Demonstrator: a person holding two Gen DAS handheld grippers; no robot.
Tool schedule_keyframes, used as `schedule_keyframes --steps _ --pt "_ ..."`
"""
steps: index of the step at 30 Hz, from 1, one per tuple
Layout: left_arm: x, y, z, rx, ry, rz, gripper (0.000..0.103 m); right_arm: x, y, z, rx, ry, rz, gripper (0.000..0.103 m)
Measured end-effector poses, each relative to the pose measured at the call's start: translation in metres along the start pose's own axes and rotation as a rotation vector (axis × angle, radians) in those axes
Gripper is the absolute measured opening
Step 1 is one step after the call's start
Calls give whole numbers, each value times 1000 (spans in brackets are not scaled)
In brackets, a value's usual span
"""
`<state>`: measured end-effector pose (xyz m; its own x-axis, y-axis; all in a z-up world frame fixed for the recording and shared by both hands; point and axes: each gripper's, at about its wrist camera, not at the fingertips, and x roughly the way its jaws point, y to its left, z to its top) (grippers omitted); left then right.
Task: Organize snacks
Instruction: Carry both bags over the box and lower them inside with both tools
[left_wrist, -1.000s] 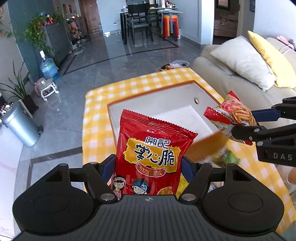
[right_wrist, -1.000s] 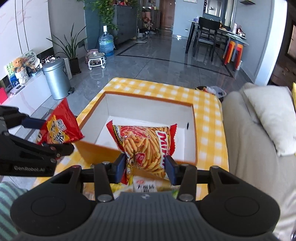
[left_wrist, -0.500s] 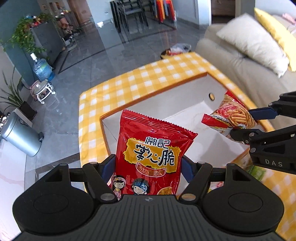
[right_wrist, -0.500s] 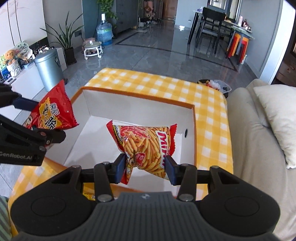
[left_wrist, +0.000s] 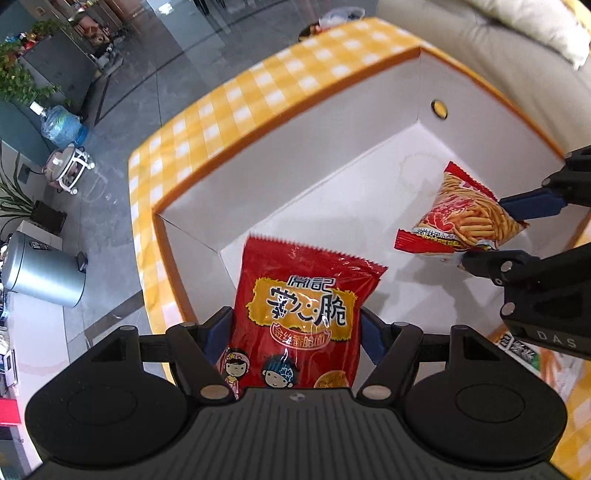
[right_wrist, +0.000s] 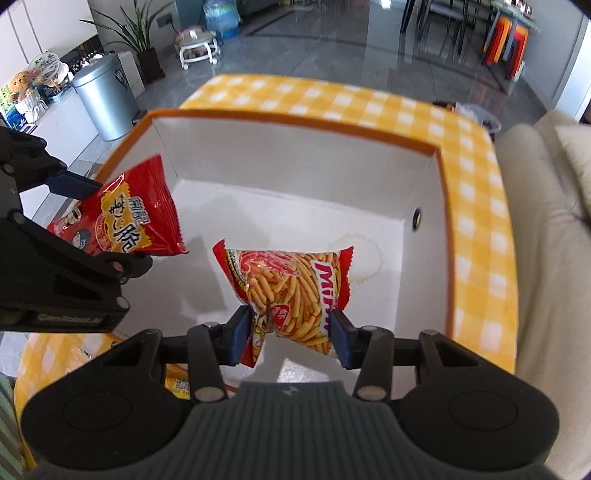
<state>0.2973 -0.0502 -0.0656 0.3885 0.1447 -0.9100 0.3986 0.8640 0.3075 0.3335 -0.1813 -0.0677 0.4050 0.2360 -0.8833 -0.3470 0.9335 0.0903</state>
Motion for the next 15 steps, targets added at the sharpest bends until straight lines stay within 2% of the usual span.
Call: schedule_keyframes --steps 9,15 --pt "21 -10 4 43 75 6 80 26 -2 -3 63 83 41 46" --pt "24 -11 2 52 67 18 83 24 -2 -4 68 84 31 49"
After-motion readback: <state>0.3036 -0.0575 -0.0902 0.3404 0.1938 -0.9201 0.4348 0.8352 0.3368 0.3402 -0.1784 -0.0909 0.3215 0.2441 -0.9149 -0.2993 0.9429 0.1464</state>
